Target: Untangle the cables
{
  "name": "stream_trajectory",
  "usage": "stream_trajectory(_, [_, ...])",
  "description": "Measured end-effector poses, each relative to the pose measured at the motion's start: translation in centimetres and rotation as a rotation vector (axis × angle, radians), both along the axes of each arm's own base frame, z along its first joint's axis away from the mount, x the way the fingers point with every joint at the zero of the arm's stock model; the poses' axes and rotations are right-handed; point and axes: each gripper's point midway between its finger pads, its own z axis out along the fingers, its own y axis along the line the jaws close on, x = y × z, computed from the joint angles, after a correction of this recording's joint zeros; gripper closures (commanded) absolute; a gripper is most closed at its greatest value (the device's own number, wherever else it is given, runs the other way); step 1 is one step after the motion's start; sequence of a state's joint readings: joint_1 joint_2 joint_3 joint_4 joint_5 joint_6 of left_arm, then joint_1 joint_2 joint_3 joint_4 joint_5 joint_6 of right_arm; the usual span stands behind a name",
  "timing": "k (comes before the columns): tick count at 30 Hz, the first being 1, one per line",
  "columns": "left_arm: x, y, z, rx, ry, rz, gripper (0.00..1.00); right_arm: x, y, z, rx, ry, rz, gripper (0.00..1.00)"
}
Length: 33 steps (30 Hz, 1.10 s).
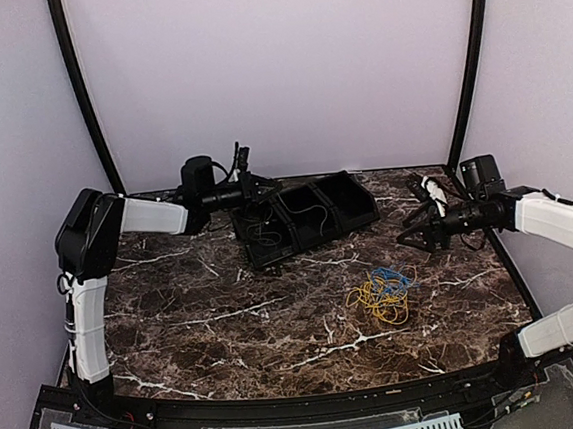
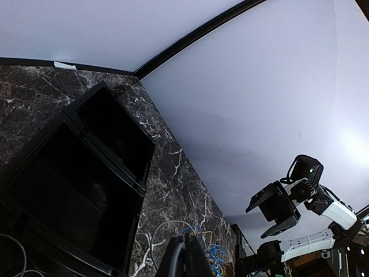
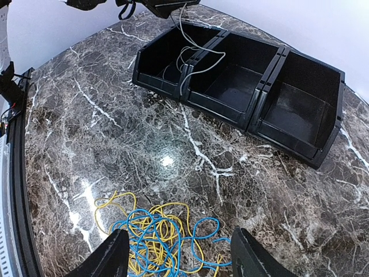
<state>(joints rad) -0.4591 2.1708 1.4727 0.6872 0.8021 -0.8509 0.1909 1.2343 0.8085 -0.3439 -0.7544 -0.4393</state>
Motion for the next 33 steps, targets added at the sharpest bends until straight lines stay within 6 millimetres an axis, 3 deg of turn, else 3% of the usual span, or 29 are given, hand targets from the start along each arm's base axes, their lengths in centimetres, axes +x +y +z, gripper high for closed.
stream_trajectory(4, [0.6, 1.1, -1.6, -0.009, 0.063, -0.016, 1.0, 0.0, 0.0, -0.2, -0.001, 0.002, 0.0, 0.38])
stream_trajectory(15, [0.9, 2.6, -2.1, 0.0, 0.075, -0.029, 1.0, 0.1, 0.1, -0.6, 0.0, 0.017, 0.003, 0.38])
stream_trajectory(22, [1.6, 5.4, -3.2, 0.03, 0.1, 0.011, 1.0, 0.0, 0.1, -0.9, -0.002, 0.026, 0.003, 0.38])
stream_trajectory(33, [3.3, 7.4, -3.6, 0.189, 0.065, 0.088, 1.0, 0.1, 0.1, -1.5, -0.003, 0.046, 0.006, 0.39])
